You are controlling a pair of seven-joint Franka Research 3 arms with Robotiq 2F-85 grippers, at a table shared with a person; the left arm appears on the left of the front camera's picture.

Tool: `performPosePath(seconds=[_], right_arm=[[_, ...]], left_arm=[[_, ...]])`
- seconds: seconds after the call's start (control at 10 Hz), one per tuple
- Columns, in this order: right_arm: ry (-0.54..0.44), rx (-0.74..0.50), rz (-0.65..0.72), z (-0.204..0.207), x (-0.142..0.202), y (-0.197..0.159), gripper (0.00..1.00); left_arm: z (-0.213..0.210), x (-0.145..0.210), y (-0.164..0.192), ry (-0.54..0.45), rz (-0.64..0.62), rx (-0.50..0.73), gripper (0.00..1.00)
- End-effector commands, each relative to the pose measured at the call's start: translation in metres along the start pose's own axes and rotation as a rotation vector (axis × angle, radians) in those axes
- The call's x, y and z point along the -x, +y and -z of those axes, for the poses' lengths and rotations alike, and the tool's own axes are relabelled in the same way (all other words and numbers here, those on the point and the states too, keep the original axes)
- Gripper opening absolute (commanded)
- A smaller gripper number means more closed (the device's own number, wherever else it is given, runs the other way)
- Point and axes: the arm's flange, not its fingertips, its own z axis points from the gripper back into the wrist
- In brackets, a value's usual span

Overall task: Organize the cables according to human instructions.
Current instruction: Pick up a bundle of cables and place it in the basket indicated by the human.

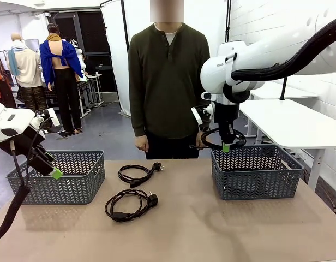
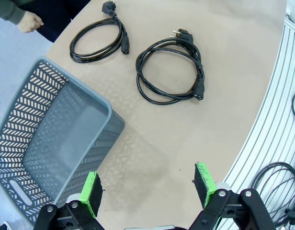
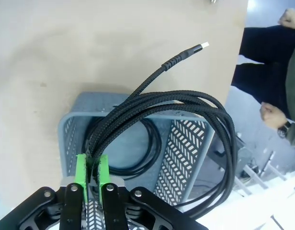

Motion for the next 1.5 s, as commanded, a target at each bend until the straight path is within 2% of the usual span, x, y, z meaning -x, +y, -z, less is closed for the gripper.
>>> performPosePath(seconds=[0.0, 0.7, 1.4], right_arm=[[0.004, -0.003, 0.007, -0.005, 0.001, 0.0, 0.0], [0.001, 0.001, 0.003, -0.001, 0.001, 0.0, 0.0], [-0.067, -0.034, -0.018, -0.003, 0.073, 0.011, 0.0]], left_arm=[[0.0, 0.001, -0.001, -0.007, -0.014, 0.009, 1.0], [0.0, 0.001, -0.001, -0.007, -0.014, 0.009, 1.0], [0.0, 0.001, -0.001, -0.007, -0.014, 0.009, 1.0]])
